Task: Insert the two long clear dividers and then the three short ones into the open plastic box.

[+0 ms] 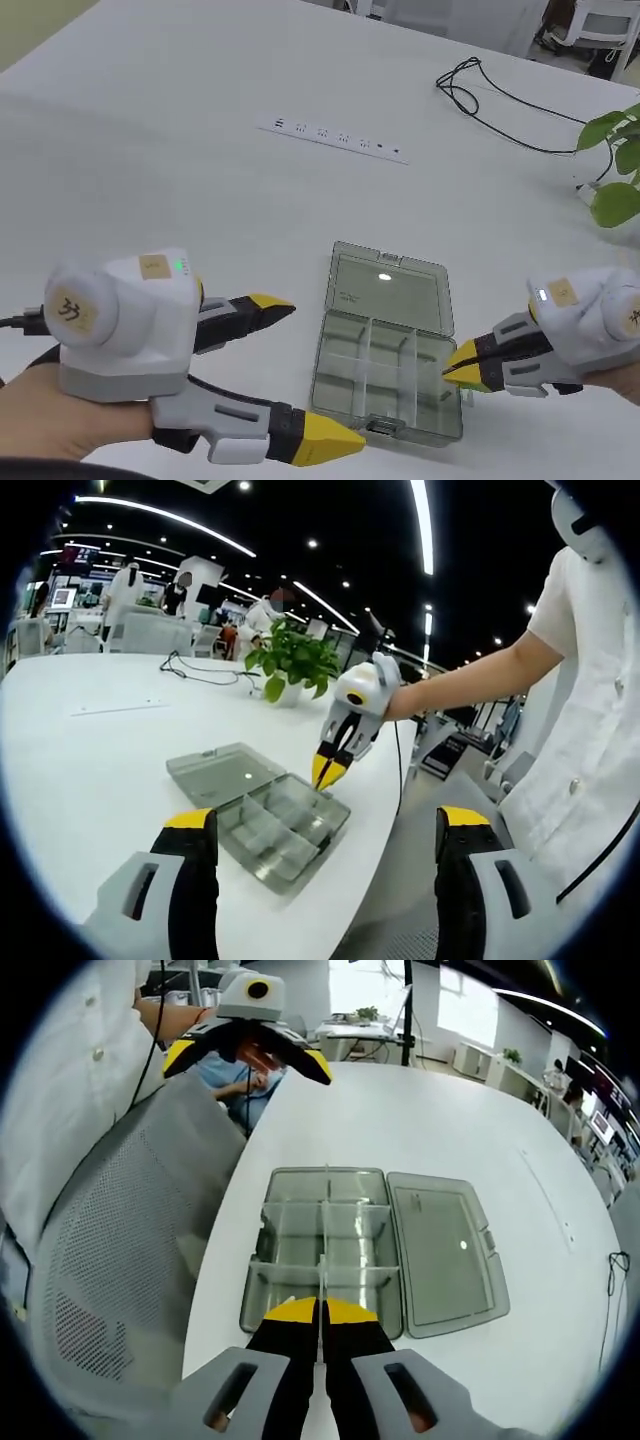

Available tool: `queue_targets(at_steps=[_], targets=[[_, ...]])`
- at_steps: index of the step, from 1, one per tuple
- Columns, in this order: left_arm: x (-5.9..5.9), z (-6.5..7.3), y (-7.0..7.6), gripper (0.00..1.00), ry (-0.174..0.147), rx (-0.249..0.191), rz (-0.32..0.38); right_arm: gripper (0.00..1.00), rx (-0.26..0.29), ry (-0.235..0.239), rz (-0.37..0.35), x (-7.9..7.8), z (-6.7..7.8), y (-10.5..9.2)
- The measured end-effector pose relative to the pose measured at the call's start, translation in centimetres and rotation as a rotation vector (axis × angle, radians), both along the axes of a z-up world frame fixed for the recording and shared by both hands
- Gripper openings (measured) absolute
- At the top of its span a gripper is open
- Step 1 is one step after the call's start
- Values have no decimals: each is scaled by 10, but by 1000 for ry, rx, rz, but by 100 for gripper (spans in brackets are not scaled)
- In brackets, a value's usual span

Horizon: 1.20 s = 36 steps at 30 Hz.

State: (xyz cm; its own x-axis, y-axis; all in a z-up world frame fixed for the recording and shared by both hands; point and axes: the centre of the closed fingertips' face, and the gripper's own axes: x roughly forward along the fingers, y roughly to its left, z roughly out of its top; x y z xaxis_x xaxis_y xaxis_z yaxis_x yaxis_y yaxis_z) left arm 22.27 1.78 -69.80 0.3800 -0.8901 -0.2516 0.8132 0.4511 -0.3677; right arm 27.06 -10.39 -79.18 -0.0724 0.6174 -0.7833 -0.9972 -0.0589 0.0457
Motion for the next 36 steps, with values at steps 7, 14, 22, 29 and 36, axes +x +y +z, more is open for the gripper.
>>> queue_targets(at_steps=[7, 14, 22, 29, 36], targets=[[0, -3, 2, 92, 6, 8, 1, 2, -9, -1, -5, -1, -9, 1], [0, -2, 2, 91, 7, 6, -1, 2, -21, -1, -3, -1, -14, 1], [0, -2, 0, 91, 7, 6, -4, 2, -60, -15, 19, -2, -21, 1], [-2, -3, -1, 91, 8, 11, -11, 2, -71, -23, 23, -2, -22, 1], [0, -1, -2, 91, 6, 5, -12, 2, -102, -30, 35, -2, -28, 1]])
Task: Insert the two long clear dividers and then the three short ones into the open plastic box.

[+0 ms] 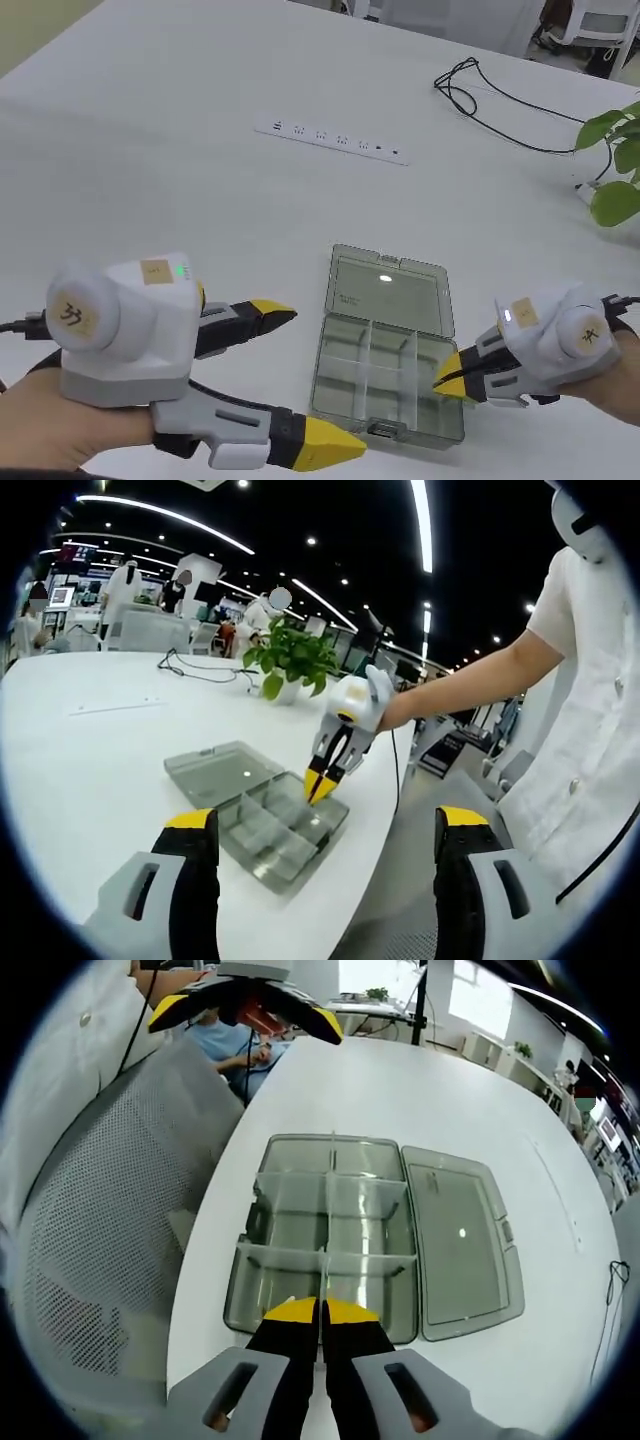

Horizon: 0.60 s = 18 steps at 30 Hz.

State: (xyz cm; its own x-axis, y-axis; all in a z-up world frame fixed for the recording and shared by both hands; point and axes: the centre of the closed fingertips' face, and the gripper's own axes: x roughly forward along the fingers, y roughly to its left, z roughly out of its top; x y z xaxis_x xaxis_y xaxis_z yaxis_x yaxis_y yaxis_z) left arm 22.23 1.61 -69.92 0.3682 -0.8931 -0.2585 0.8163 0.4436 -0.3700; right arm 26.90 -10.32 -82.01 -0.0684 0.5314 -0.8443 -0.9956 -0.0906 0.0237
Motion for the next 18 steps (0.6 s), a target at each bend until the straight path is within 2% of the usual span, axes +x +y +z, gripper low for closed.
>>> queue_targets(at_steps=[8, 12, 18], targets=[[0, 1, 0, 91, -3, 3, -2, 3, -8, 12, -18, 0, 0, 0], [-1, 0, 1, 91, -1, 6, -3, 7, -6, 31, -31, -4, 0, 1], [0, -3, 4, 92, 0, 13, 2, 13, 28, 23, -70, -2, 11, 0]])
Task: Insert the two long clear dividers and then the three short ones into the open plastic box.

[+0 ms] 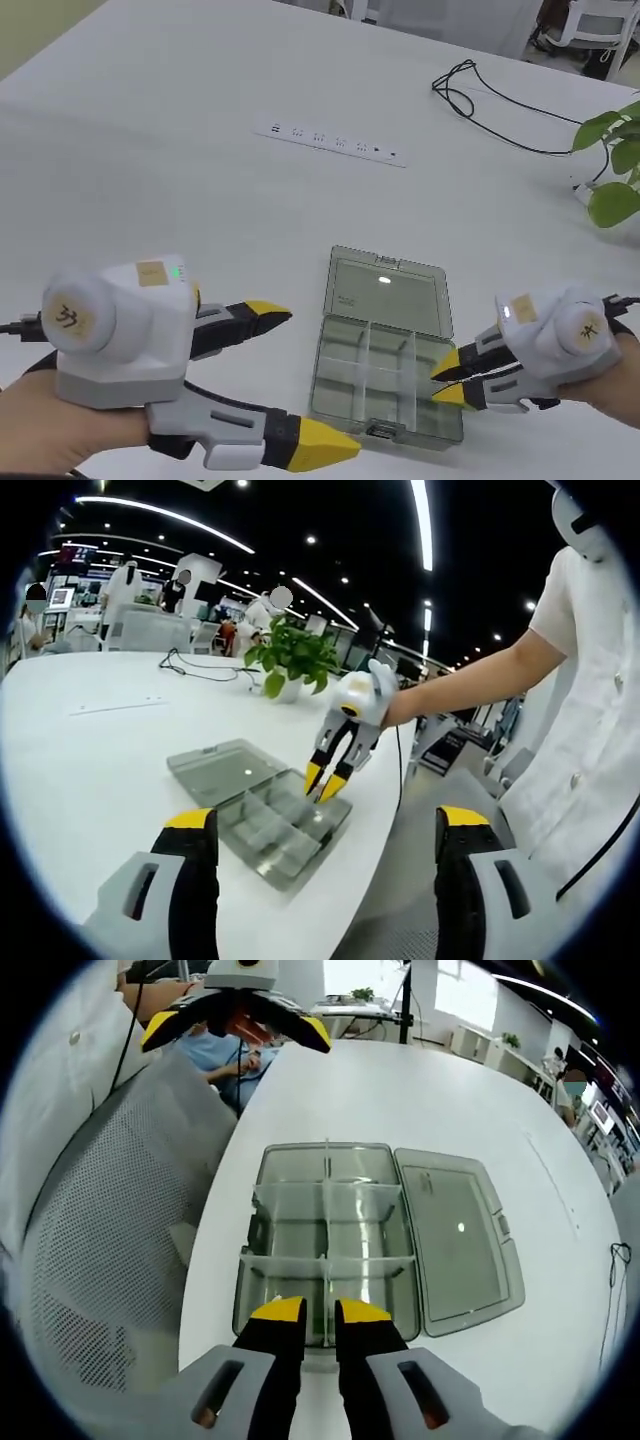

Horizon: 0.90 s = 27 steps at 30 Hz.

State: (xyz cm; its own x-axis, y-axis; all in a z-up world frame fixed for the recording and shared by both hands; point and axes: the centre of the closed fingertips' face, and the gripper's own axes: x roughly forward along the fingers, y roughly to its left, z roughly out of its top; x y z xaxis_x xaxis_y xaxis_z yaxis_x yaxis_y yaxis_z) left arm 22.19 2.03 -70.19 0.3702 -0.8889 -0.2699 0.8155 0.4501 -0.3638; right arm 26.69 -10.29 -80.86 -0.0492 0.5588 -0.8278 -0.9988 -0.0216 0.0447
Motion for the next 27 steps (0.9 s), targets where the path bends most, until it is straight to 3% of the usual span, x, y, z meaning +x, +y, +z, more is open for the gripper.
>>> queue_targets(at_steps=[8, 16, 27], targets=[[1, -2, 4, 94, -6, 16, -3, 19, 71, -15, -88, 3, 23, -3], [1, -4, 9, 99, -11, 37, -12, 24, 170, -47, -220, 4, 55, -11], [-2, -5, 15, 100, -23, 60, -29, 33, 238, -71, -381, -12, 77, -36]])
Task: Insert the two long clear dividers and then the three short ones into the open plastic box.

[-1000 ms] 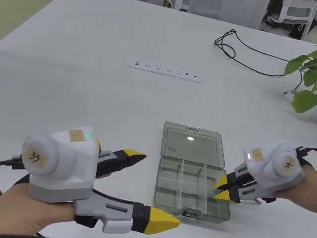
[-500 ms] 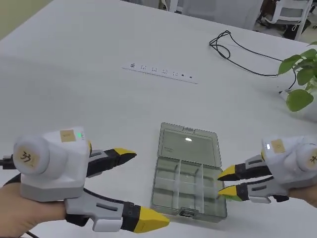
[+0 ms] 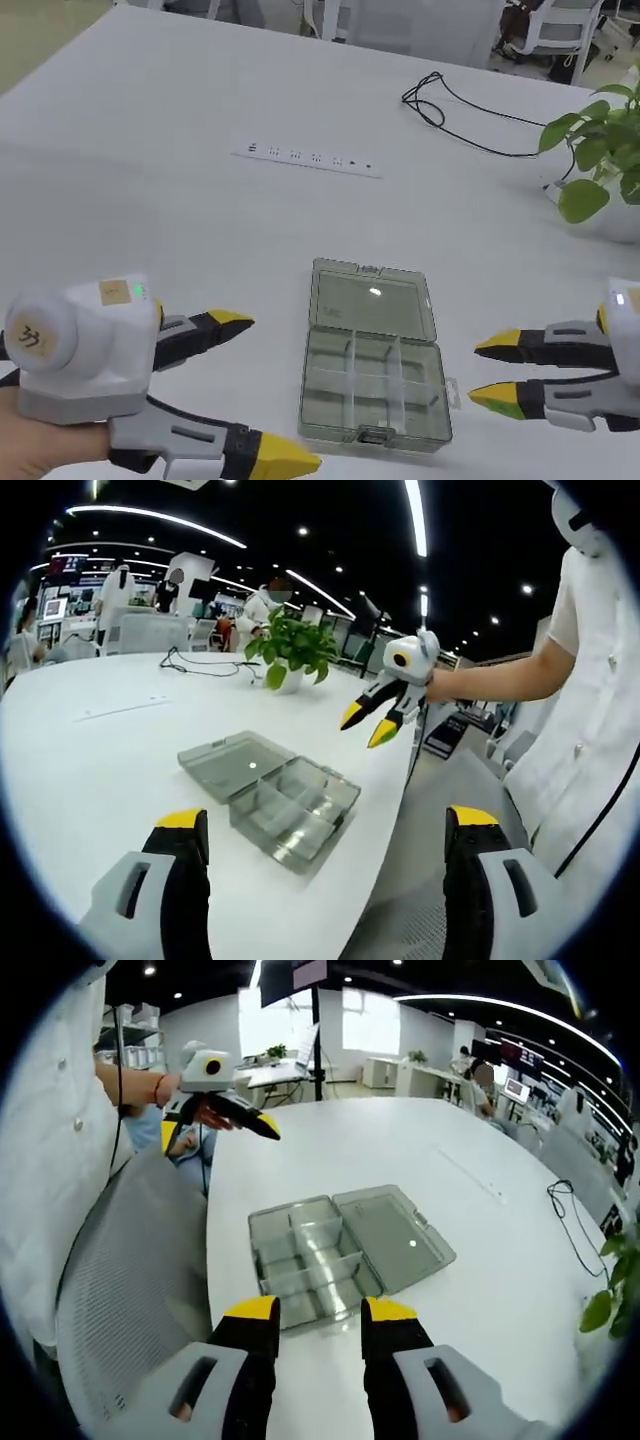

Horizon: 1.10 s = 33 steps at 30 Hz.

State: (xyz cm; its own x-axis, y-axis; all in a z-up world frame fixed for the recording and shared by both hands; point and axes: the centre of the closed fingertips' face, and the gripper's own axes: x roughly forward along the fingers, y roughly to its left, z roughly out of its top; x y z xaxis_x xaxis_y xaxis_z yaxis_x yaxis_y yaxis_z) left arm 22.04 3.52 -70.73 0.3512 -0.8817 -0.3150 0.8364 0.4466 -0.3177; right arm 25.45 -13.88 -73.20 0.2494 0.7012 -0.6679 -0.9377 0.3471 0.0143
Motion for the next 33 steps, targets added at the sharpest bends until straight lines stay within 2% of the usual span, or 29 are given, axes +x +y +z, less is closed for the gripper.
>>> queue_targets(at_steps=[5, 13, 18, 19, 21, 26, 28, 33], targets=[[1, 1, 6, 100, -11, 13, -1, 37, 13, -5, -62, -7, 0, -23], [0, -6, 12, 100, -19, 46, -5, 48, 35, 24, -146, -24, -11, -33], [-2, -11, 16, 100, -20, 67, -3, 59, 43, 38, -203, -33, -18, -39], [-2, -12, 16, 100, -28, 69, -2, 61, 50, 42, -221, -34, -20, -42], [-1, -15, 18, 100, -20, 73, 6, 65, 62, 50, -249, -35, -22, -47], [0, -19, 19, 100, -27, 78, 13, 73, 65, 52, -283, -35, -26, -54], [1, -21, 19, 100, -23, 78, 15, 75, 75, 49, -298, -34, -29, -65], [3, -24, 21, 100, -26, 85, 21, 81, 85, 49, -320, -29, -31, -62]])
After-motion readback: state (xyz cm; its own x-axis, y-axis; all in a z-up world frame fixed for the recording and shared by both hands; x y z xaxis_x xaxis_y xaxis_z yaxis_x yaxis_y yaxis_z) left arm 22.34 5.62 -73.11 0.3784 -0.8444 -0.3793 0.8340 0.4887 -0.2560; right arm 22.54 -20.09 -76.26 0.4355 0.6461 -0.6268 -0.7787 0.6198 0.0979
